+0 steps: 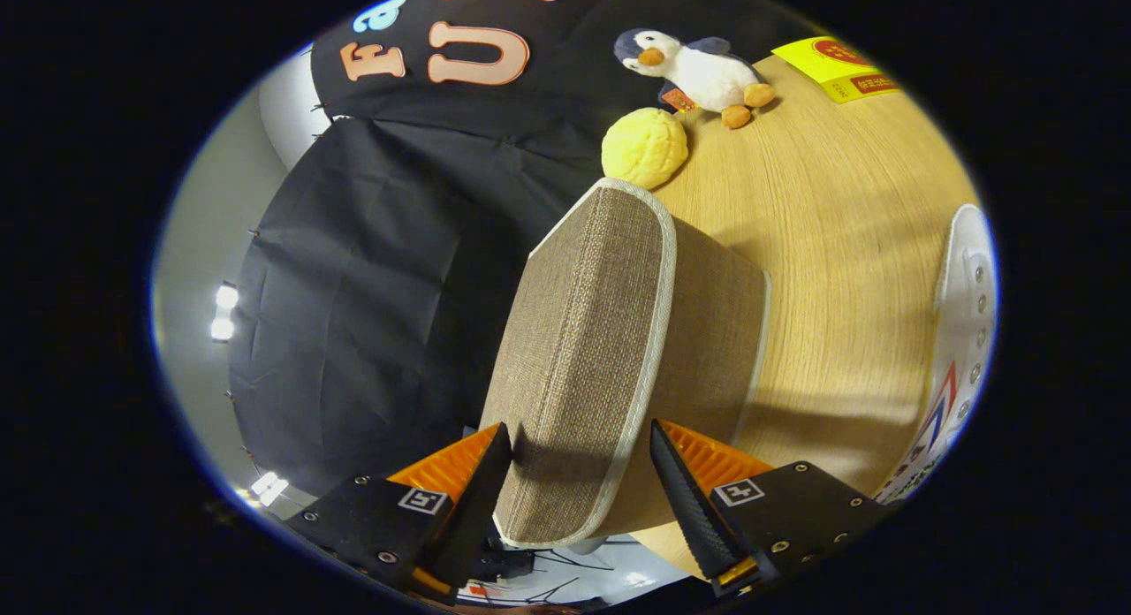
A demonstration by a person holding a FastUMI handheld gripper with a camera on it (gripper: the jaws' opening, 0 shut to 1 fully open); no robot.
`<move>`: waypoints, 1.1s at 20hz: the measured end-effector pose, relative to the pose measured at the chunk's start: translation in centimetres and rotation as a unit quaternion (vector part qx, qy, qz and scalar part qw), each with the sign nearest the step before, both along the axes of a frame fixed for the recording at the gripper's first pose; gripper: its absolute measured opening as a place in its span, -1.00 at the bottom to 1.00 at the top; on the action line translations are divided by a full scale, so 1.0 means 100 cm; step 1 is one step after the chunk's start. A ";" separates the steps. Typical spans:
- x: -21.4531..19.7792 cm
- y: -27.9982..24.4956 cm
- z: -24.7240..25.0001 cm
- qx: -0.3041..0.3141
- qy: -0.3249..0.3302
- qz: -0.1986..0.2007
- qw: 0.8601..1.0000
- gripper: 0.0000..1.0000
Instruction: Open the storage box then place both shoes into the box .Put the left shoe in first, then the right shoe, with the right side of both shoes facing outward in a uniform manner.
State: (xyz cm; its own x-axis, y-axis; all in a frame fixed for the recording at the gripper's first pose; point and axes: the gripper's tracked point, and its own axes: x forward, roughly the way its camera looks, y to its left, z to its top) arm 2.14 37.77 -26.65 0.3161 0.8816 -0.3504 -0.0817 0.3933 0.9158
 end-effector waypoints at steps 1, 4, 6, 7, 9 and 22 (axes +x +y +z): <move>-0.002 0.002 0.000 0.009 0.005 -0.001 1.000 0.87; -0.002 -0.002 0.011 0.046 0.018 -0.010 0.999 0.81; -0.001 -0.010 0.020 0.053 0.015 -0.020 0.998 0.73; -0.002 -0.016 0.022 0.054 0.016 -0.024 0.998 0.61; 0.003 -0.027 0.036 0.072 0.016 -0.038 0.997 0.38; 0.016 -0.014 0.018 -0.049 0.017 -0.020 0.998 -0.56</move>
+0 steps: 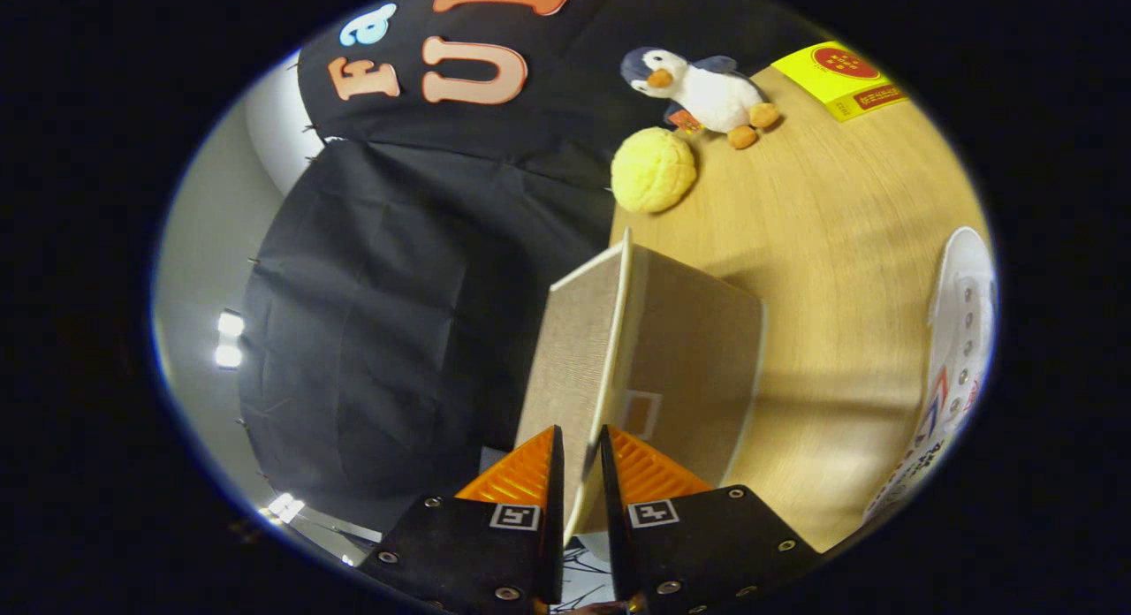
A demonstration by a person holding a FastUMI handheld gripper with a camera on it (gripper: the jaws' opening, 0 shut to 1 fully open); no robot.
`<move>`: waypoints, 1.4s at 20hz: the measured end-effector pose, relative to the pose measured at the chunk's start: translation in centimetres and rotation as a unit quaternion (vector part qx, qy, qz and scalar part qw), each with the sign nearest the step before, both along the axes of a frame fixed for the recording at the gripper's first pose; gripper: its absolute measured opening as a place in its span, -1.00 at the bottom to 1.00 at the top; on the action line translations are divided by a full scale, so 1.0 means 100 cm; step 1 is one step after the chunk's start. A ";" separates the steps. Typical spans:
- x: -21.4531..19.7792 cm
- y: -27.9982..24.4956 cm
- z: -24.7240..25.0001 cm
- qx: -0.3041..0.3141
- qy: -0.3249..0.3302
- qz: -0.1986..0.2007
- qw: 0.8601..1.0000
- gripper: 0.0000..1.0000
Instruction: Open the storage box then place both shoes into the box .Put the left shoe in first, then the right shoe, with the right side of both shoes facing outward in a uniform manner.
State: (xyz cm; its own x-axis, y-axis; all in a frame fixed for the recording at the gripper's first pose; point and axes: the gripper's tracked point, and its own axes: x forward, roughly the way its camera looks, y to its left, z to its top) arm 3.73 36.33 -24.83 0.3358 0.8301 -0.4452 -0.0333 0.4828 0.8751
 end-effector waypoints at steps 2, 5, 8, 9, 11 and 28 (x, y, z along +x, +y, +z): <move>-0.002 0.002 -0.004 -0.011 -0.001 0.008 1.000 -0.56; 0.009 0.004 0.012 0.010 0.012 -0.024 1.000 -0.88; 0.012 0.007 0.033 -0.008 -0.016 -0.015 1.000 -0.98; 0.013 0.010 0.045 -0.008 -0.028 -0.010 1.000 -0.96; 0.019 0.019 0.077 0.007 -0.054 -0.007 0.998 -0.93; 0.065 0.203 0.147 0.042 -0.107 0.052 0.992 -0.89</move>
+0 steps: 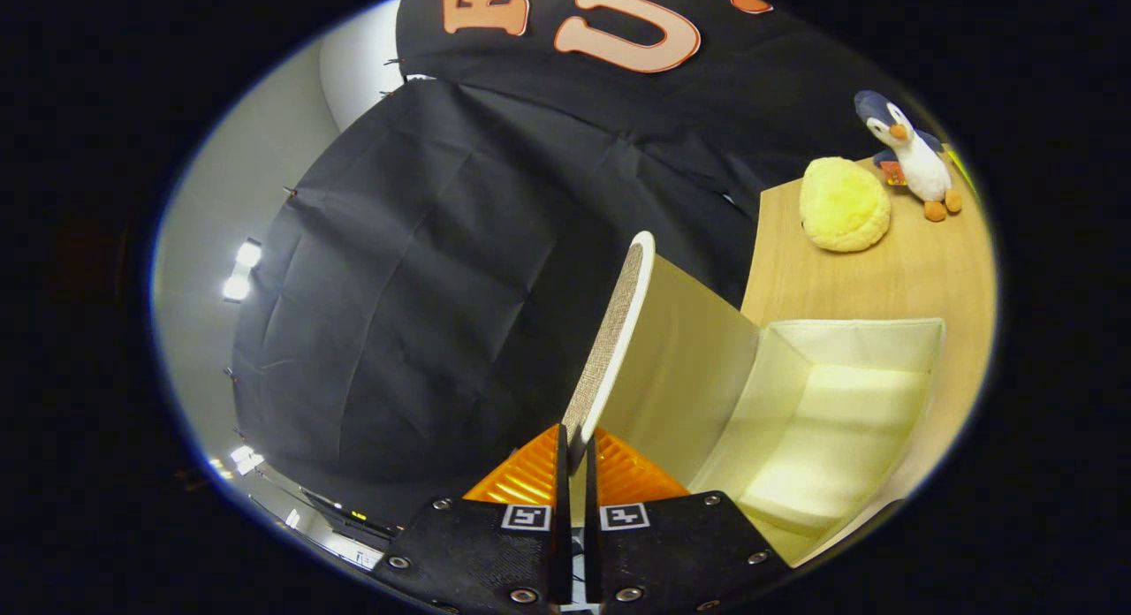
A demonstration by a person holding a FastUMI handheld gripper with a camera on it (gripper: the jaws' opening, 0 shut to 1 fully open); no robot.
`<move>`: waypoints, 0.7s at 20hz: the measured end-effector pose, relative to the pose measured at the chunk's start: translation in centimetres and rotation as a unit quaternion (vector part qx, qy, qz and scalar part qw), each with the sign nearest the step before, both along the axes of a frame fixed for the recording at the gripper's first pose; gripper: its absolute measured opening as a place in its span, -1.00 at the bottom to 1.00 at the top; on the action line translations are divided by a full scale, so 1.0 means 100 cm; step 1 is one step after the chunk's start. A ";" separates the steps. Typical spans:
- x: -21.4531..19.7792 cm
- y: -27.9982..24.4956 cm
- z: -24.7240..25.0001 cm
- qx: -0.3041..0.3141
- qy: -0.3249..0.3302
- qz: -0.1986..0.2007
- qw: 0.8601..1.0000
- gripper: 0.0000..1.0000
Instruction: Open the storage box then place both shoes into the box .Put the left shoe in first, then the right shoe, with the right side of both shoes facing outward in a uniform manner.
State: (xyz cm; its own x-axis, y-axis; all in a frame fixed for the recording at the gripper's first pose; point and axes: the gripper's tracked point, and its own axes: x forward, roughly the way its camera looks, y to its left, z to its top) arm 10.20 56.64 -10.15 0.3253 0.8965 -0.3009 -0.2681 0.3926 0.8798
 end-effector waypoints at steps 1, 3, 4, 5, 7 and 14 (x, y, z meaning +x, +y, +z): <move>0.002 0.019 0.000 -0.003 0.002 0.000 1.000 -0.87; 0.005 0.045 -0.002 -0.013 0.002 -0.001 1.000 -0.83; 0.004 0.055 -0.004 -0.016 0.003 -0.001 1.000 -0.82; 0.002 0.061 -0.009 -0.021 0.005 -0.001 1.000 -0.78; -0.002 0.071 -0.018 -0.033 0.007 0.000 0.999 -0.62; 0.001 0.020 -0.043 -0.100 -0.044 -0.024 0.994 0.61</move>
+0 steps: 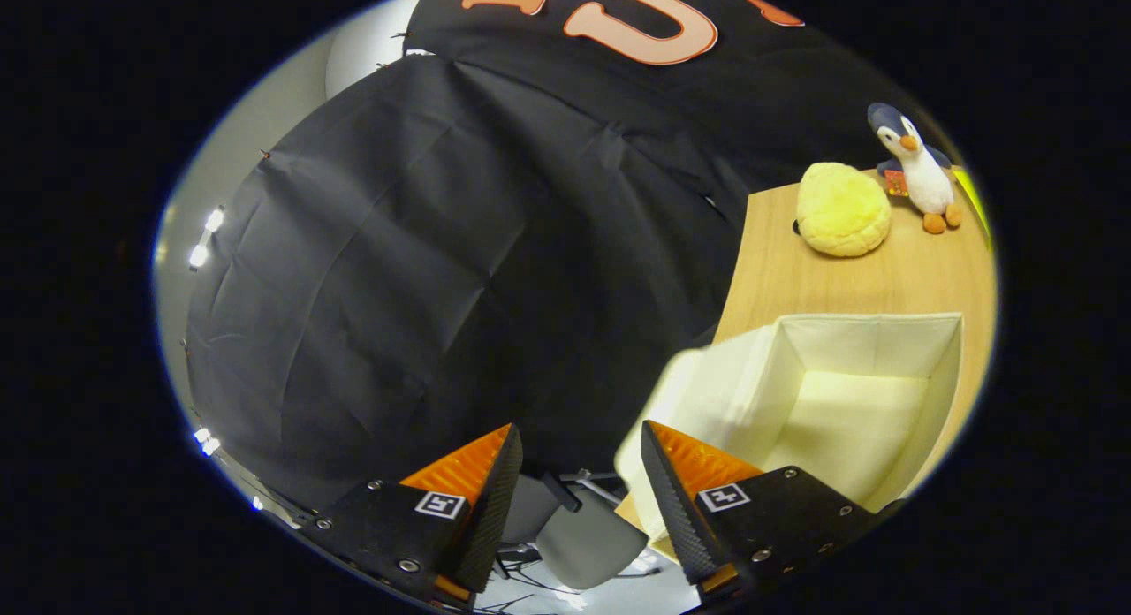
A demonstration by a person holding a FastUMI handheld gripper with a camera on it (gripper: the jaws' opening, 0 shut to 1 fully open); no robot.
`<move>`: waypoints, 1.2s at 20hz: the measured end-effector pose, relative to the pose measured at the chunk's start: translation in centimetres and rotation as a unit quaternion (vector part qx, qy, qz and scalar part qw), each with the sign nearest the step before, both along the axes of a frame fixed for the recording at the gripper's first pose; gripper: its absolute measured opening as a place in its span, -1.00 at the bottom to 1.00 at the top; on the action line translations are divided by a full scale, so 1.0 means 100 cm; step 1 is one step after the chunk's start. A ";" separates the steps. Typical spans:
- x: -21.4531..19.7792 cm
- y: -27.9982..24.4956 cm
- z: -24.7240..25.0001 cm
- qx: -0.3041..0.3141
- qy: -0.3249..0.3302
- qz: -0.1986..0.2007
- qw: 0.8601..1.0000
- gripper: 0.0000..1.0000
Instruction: Open the storage box then place both shoes into the box .Put the left shoe in first, then the right shoe, with the right side of both shoes facing outward in a uniform manner.
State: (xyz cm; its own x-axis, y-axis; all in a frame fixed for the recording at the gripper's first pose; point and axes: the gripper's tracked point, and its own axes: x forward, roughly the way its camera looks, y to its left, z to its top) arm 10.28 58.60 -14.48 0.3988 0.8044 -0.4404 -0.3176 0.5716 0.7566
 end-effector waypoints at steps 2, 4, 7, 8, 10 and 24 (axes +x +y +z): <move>0.005 -0.028 -0.010 -0.023 -0.017 -0.015 0.999 0.75; 0.007 -0.061 -0.018 -0.050 -0.038 -0.031 0.998 0.83; 0.000 -0.119 -0.033 -0.096 -0.067 -0.050 0.992 0.91; -0.002 -0.137 -0.039 -0.112 -0.073 -0.056 0.989 0.91; -0.007 -0.171 -0.050 -0.143 -0.083 -0.066 0.984 0.93; -0.074 -0.404 -0.173 -0.365 -0.048 -0.167 0.915 0.89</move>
State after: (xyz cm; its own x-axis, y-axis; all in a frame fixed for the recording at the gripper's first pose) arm 2.86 18.20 -31.76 0.6345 0.1360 -0.7608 -0.0775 0.9906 0.1124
